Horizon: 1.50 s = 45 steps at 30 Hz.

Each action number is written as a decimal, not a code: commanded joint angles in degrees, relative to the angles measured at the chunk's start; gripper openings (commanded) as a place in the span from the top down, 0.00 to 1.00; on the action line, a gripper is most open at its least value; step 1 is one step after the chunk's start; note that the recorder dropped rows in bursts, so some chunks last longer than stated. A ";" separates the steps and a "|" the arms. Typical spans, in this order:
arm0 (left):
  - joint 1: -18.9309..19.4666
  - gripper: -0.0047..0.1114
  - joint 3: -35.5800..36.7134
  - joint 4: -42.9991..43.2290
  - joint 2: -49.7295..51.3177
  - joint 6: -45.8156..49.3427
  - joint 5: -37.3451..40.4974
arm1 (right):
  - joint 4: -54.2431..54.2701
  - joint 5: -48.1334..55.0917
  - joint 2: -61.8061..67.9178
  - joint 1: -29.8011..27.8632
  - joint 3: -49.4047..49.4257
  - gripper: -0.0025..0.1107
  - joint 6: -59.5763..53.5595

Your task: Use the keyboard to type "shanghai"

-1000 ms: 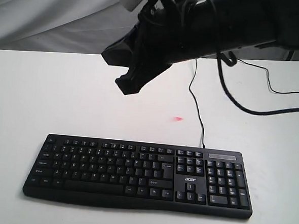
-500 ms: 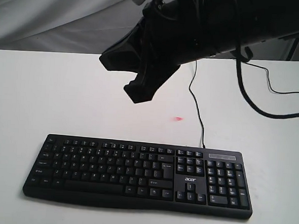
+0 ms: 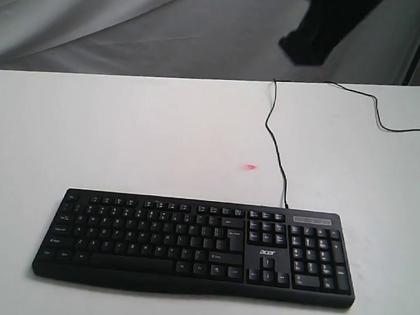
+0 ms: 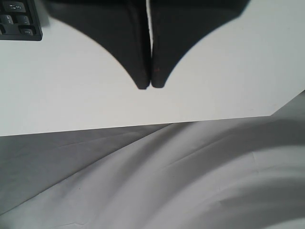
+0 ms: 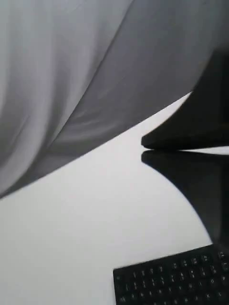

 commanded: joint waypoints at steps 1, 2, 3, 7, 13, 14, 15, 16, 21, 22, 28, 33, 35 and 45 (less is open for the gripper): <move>-0.22 0.95 0.29 -0.03 0.18 -0.16 -0.22 | -24.26 3.96 -6.64 -0.33 -0.41 0.98 36.85; -0.22 0.95 0.29 -0.03 0.18 -0.16 -0.22 | -27.19 5.88 -7.66 -0.33 -0.41 0.98 41.65; -0.22 0.95 0.29 -0.03 0.18 -0.16 -0.22 | -27.42 6.36 -7.82 -0.33 -0.41 0.98 42.43; -0.22 0.95 0.29 -0.03 0.18 -0.16 -0.22 | -26.51 3.22 -6.88 -0.33 1.74 0.98 42.42; -0.22 0.95 0.29 -0.03 0.18 -0.16 -0.22 | -26.34 -25.55 -18.03 -2.27 21.71 0.98 42.42; -0.22 0.95 0.29 -0.03 0.18 -0.16 -0.22 | -26.34 -28.44 -20.09 -3.70 24.48 0.98 42.57; -0.22 0.95 0.29 -0.03 0.18 -0.16 -0.22 | -25.38 -30.16 -22.89 -6.25 27.97 0.98 43.01; -0.22 0.95 0.29 -0.03 0.18 -0.16 -0.22 | -24.52 -31.03 -24.31 -8.03 29.66 0.98 42.66; -0.22 0.95 0.29 -0.03 0.18 -0.16 -0.22 | -23.75 -32.20 -33.29 -16.26 39.32 0.98 42.31; -0.22 0.95 0.29 -0.03 0.18 -0.16 -0.22 | -23.75 -32.30 -34.52 -17.31 40.68 0.98 41.60; -0.22 0.95 0.29 -0.03 0.18 -0.16 -0.22 | -23.71 -32.30 -40.62 -21.63 47.84 0.98 40.66; -0.22 0.95 0.29 -0.03 0.18 -0.16 -0.22 | -23.71 -32.18 -44.97 -21.63 53.87 0.98 42.45; -0.22 0.95 0.29 -0.03 0.18 -0.16 -0.22 | -22.61 -32.30 -46.93 -21.63 56.16 0.98 42.45; -0.22 0.95 0.29 -0.03 0.18 -0.16 -0.22 | -17.76 -34.53 -60.40 -21.63 66.99 0.98 42.45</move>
